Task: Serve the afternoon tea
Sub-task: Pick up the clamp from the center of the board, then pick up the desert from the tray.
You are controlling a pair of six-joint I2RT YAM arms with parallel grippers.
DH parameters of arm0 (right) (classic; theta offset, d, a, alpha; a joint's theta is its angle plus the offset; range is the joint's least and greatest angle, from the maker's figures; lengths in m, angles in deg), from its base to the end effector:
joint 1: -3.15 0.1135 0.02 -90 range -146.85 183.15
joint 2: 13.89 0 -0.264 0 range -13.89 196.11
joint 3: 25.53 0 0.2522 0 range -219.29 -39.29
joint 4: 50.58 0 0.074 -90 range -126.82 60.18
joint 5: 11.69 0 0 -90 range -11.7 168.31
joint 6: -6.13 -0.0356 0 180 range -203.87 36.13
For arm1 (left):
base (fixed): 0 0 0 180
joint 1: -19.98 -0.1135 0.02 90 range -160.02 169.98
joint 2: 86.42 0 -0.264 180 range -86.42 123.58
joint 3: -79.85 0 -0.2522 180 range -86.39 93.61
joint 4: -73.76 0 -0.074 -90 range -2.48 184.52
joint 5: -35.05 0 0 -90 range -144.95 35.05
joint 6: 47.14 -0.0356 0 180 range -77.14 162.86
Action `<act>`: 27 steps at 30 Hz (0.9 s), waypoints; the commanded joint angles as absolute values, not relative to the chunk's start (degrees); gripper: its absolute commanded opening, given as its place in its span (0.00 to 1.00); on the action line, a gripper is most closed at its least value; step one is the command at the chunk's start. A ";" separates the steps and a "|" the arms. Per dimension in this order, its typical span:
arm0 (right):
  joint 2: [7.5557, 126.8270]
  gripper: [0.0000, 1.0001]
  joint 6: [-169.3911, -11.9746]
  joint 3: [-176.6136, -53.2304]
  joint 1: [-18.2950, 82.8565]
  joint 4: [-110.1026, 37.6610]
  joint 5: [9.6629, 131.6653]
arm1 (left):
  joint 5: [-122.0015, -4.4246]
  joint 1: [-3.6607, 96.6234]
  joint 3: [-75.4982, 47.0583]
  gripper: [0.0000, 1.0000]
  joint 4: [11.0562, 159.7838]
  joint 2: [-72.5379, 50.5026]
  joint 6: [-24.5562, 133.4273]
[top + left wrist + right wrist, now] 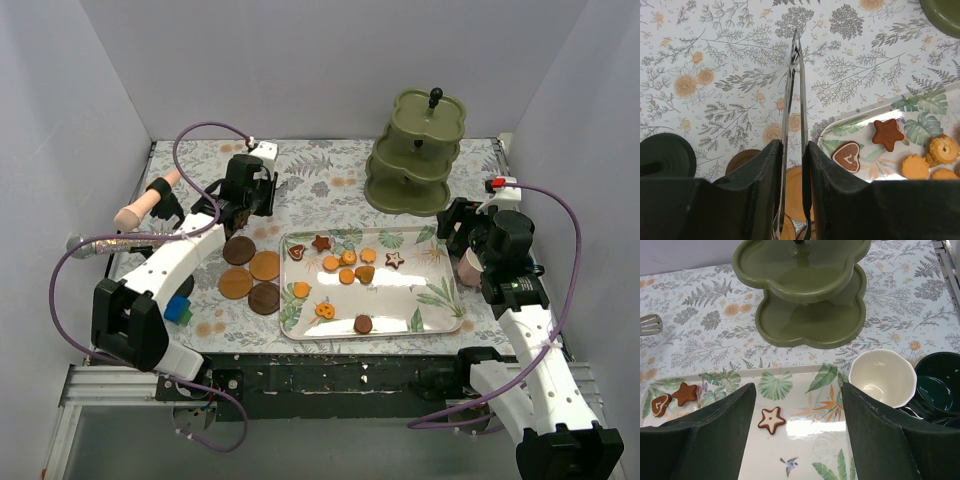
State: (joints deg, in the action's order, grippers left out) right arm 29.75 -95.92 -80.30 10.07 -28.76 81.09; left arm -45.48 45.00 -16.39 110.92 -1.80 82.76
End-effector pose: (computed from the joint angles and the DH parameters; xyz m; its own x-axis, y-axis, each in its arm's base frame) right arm 0.1829 0.0205 0.3241 -0.1953 0.1863 -0.9629 -0.0330 0.9800 0.1963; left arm 0.3046 -0.1357 0.3053 -0.6204 -0.4087 -0.6694 -0.1281 0.8949 -0.4276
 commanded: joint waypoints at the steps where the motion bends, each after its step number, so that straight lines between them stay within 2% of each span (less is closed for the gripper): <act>1: 29.88 0.78 -95.91 -80.68 10.01 -30.40 80.50 | -43.96 45.82 -13.45 0.27 114.67 -6.53 83.55; 18: 30.93 0.78 -96.08 -81.30 10.01 -30.66 79.98 | -47.21 55.22 -11.07 0.27 129.62 -16.81 91.46; 27: 30.50 0.77 -96.17 -81.12 10.01 -30.40 79.62 | -48.80 57.69 -10.89 0.36 132.08 -16.11 90.84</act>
